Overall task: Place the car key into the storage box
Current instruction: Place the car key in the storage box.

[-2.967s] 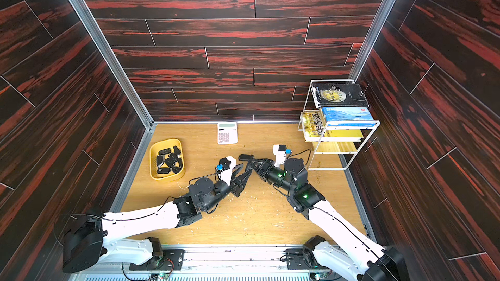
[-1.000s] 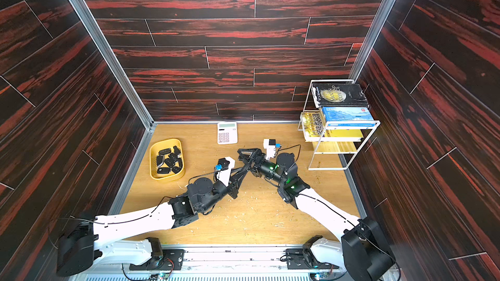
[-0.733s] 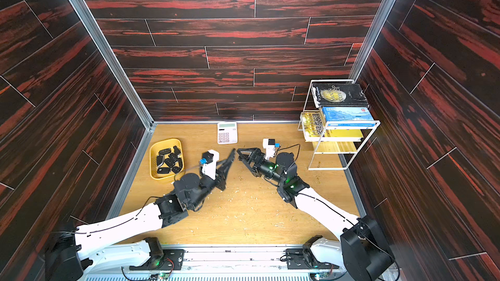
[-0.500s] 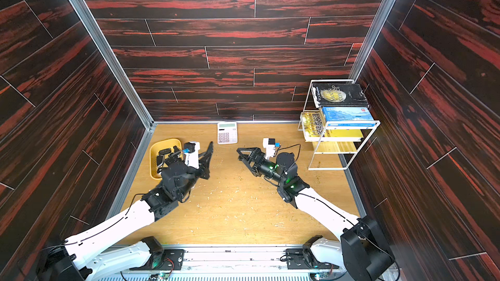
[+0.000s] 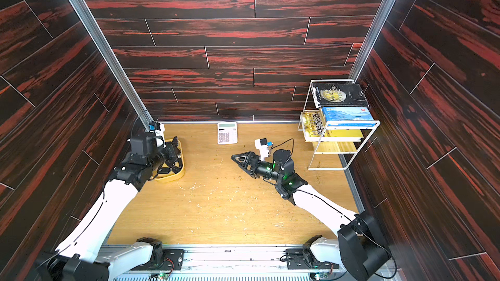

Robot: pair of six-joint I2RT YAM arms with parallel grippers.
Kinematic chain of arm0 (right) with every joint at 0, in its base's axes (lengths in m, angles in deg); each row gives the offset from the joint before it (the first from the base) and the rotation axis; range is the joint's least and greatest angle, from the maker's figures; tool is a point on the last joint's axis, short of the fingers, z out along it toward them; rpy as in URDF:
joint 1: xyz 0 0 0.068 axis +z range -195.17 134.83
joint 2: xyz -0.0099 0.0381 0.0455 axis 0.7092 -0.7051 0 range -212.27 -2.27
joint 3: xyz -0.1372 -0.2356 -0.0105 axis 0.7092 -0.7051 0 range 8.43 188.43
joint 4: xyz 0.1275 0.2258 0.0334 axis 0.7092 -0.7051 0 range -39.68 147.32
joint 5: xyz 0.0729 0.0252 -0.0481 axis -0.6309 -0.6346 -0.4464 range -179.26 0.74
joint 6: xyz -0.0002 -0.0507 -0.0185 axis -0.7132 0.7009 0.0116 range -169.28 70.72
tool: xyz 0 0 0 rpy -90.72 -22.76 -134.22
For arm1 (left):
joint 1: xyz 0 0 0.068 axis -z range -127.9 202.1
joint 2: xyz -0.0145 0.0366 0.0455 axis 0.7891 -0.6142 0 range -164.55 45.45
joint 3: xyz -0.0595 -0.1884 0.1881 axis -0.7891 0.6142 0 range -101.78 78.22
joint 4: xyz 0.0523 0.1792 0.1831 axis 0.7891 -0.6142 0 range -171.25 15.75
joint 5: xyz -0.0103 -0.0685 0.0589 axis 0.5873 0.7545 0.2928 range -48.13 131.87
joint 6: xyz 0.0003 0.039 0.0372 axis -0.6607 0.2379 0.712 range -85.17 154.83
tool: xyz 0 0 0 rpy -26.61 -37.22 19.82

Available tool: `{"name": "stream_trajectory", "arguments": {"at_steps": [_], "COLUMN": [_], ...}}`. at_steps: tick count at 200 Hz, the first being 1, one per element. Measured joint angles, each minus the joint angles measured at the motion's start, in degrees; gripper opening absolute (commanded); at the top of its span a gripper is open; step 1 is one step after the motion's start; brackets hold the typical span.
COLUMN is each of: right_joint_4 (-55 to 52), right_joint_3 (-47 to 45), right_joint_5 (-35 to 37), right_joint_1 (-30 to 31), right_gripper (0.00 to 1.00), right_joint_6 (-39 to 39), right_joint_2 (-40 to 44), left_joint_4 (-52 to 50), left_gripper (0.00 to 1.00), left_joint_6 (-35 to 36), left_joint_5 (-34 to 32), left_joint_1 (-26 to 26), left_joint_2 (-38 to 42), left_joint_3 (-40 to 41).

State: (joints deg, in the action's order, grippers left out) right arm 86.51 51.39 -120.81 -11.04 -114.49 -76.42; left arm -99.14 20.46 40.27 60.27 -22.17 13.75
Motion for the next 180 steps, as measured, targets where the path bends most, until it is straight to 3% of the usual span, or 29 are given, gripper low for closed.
{"name": "stream_trajectory", "arguments": {"at_steps": [56, 112, 180], "right_joint_4": [-11.5, -23.5, -25.7], "right_joint_3": [2.6, 7.1, 5.0], "right_joint_5": [-8.3, -6.2, -4.2], "right_joint_1": [0.6, 3.2, 4.7], "right_gripper": [0.98, 0.96, 0.96], "right_joint_6": [15.9, 33.1, 40.2], "right_joint_2": [-1.6, -1.8, -3.1], "left_joint_4": [-9.6, -13.3, -14.4], "left_gripper": [0.0, 0.0, 0.0], "left_joint_6": [0.7, 0.7, 0.9], "left_joint_5": [1.6, 0.9, 1.0], "left_joint_1": [-2.8, -8.1, -12.6], "left_joint_2": [-7.1, -12.8, -24.6], "left_joint_3": [-0.9, -3.9, -11.0]}}
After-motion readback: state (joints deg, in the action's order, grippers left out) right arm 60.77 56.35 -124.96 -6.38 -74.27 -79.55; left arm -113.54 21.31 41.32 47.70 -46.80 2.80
